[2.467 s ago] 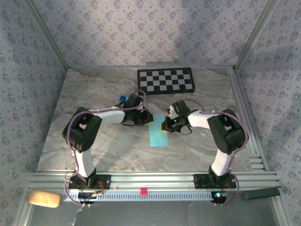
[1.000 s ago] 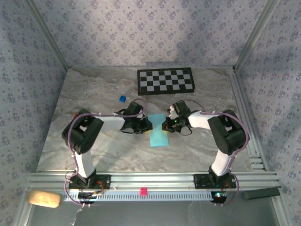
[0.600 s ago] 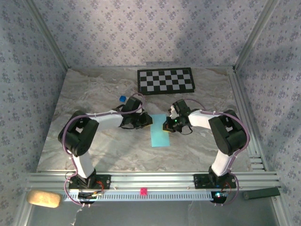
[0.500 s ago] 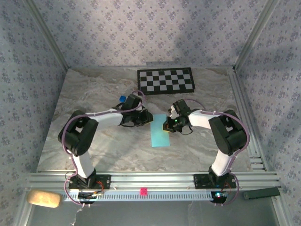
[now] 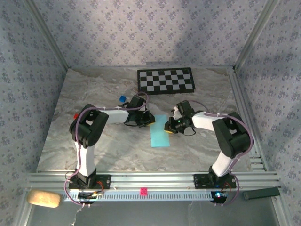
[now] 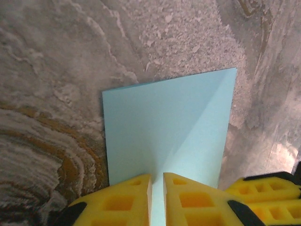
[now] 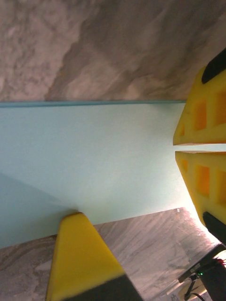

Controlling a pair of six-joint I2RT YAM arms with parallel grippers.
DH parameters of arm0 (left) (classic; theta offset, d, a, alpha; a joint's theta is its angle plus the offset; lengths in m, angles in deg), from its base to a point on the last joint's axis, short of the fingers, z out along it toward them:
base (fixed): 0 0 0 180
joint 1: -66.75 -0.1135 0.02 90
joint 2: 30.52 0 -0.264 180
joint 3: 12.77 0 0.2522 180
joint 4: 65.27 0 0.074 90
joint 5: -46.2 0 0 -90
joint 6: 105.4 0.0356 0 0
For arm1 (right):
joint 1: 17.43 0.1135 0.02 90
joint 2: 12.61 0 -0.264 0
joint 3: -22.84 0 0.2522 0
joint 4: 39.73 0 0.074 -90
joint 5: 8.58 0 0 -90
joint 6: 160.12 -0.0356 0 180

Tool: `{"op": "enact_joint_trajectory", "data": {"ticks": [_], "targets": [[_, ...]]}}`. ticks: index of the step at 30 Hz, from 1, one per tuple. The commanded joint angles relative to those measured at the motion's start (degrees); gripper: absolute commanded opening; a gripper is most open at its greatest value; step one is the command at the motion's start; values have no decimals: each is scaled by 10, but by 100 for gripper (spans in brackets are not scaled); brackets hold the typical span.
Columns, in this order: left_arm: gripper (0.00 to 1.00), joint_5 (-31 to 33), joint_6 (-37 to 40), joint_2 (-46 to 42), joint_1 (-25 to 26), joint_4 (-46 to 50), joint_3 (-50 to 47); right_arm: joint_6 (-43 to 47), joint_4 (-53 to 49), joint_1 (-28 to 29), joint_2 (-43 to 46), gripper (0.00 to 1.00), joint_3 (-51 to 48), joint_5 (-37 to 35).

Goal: Fold a paper plane with a square sheet of paper (pick it up from the middle)
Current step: First fold in half a square sheet of paper at the center of the table.

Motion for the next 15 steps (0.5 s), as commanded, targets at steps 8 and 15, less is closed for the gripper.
{"op": "enact_joint_trajectory", "data": {"ticks": [8,15], "targets": [[14,11,1,7,-7,15,-24,-29,-70,-20,123,37,-80,18],[14,0,-14,-3,-14,-11,-47,-52,-77,6,131,40,-106,33]]}}
